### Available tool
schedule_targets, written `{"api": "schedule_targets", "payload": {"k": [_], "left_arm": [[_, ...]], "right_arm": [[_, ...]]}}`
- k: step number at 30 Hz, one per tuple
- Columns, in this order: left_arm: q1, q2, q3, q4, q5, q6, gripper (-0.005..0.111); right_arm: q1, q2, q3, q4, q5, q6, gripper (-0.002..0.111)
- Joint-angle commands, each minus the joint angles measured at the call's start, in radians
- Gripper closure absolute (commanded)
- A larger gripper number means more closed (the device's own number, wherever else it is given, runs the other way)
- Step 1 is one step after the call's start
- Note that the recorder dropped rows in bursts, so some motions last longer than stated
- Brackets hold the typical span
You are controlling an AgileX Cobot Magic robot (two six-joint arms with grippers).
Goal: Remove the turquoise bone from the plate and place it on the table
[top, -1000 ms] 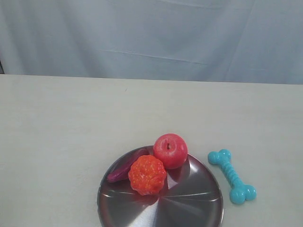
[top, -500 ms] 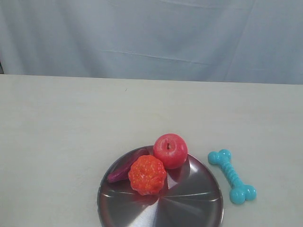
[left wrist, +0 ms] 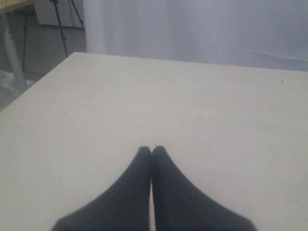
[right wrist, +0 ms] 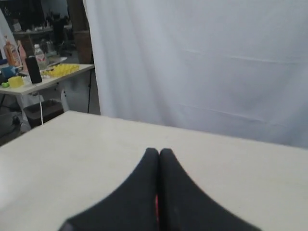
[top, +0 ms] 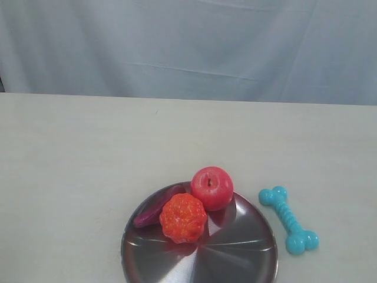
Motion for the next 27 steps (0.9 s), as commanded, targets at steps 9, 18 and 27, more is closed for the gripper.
{"api": "schedule_targets", "payload": {"k": [9, 18, 27], "left_arm": [[-0.005, -0.001, 0.003, 0.0, -0.003, 0.002, 0.107], [-0.005, -0.001, 0.003, 0.0, -0.003, 0.002, 0.107], [-0.005, -0.001, 0.003, 0.0, -0.003, 0.002, 0.107]], "right_arm": [[-0.173, -0.002, 0.34, -0.072, -0.45, -0.008, 0.109], [-0.207, -0.002, 0.568, -0.088, -0.605, -0.053, 0.109], [-0.207, -0.002, 0.632, -0.091, -0.633, -0.053, 0.109]]}}
